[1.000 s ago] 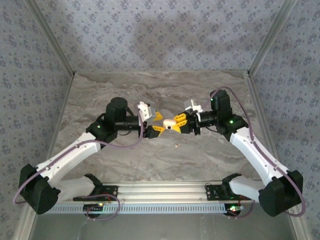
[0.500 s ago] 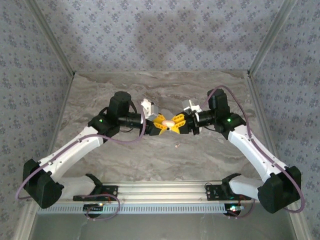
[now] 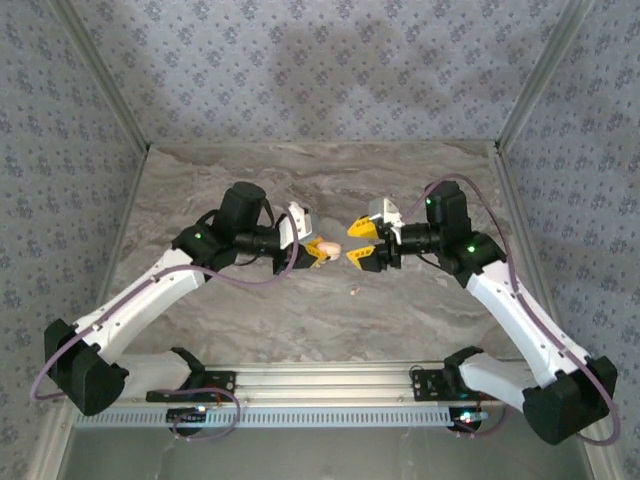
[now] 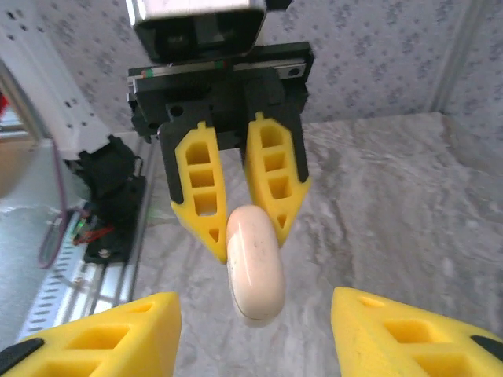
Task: Insert the wireless bluetooth earbuds into the charging case
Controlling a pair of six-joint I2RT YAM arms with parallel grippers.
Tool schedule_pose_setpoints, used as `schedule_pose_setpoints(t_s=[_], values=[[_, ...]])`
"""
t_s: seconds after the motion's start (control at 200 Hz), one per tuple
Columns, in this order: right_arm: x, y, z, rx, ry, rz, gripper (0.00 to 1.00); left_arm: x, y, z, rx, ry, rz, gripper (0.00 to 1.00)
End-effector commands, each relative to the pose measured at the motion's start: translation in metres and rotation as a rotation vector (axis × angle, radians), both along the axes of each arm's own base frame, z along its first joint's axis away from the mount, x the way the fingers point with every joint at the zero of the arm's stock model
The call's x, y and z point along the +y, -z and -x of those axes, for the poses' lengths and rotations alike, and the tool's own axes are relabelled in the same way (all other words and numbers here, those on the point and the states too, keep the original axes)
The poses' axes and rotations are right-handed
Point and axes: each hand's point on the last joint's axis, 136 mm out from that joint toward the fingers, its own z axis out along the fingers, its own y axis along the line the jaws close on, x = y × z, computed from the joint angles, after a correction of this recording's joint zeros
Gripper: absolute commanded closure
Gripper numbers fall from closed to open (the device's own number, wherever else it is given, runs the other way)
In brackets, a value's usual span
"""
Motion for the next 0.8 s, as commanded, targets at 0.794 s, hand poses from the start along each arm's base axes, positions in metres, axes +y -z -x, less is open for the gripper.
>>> schedule_pose_setpoints(t_s=[0.794], values=[[0.045,0.031,-0.002,0.067,-0.13,0.16,0.53,0.003,-0.012,0.004,-0.109,0.024,-0.062,0.89]])
